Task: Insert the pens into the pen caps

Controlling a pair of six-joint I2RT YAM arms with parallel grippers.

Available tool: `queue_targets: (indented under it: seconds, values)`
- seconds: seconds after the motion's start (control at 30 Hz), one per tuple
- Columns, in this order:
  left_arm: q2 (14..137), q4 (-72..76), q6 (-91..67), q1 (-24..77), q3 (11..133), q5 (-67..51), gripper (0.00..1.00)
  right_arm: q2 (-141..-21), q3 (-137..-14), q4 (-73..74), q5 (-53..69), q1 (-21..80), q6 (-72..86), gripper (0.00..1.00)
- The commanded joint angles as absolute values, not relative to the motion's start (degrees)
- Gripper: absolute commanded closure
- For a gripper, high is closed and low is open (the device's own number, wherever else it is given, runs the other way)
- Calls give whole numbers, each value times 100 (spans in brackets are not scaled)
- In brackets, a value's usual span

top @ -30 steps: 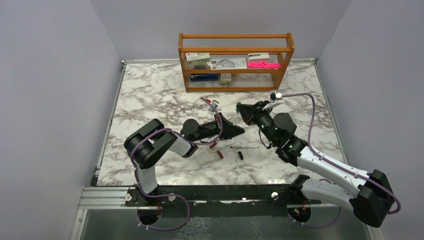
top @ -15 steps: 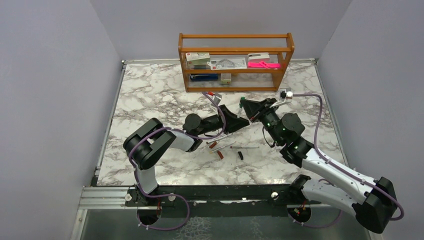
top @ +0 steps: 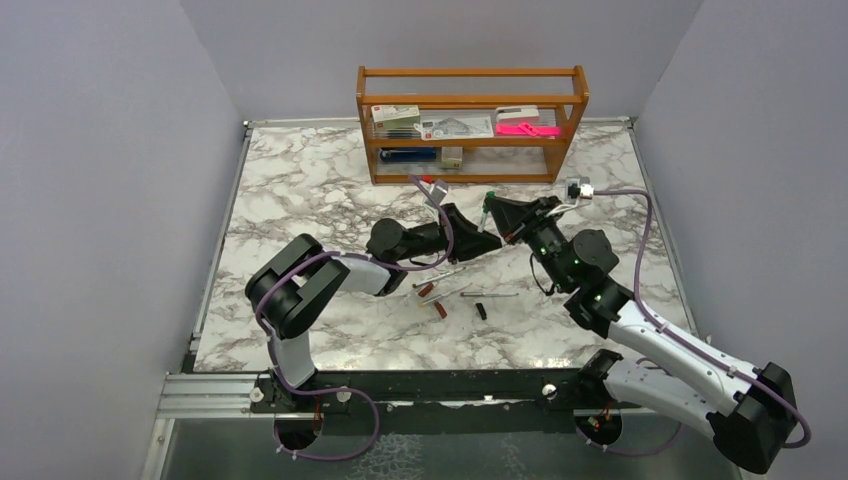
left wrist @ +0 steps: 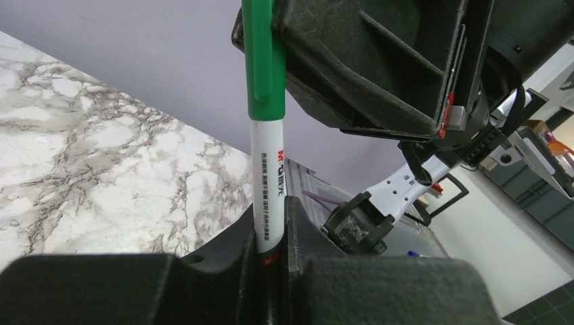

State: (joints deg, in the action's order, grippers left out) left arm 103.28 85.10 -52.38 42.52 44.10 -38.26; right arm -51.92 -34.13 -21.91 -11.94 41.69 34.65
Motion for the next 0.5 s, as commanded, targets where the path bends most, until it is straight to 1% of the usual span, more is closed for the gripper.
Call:
queue_targets:
  seconds: [0.0,0.23,0.33,0.37,0.43,0.47]
  values:
    - [9834,9469,-5274,4133,5078,-3524,100,-5361,-2826,-447,-27,4351,3394,99]
    - [9907,9453,-5291,4131,5284,-3646,100,-5397,-2626,-499,241,4351,3508,99]
    - [9933,9320,-5171,4126,5246,-3732,100,-5216,-2652,-441,-11,4351,3637,99]
    - [9913,9181,-5057,4125,5178,-3724,100,-5097,-2670,-421,-177,4351,3669,97]
    - [9813,8680,-4682,4101,4900,-3604,100,-4797,-2738,-321,-503,4351,3714,74]
    - [9786,8334,-4414,4067,4739,-3496,100,-4659,-2812,-203,-673,4351,3724,66]
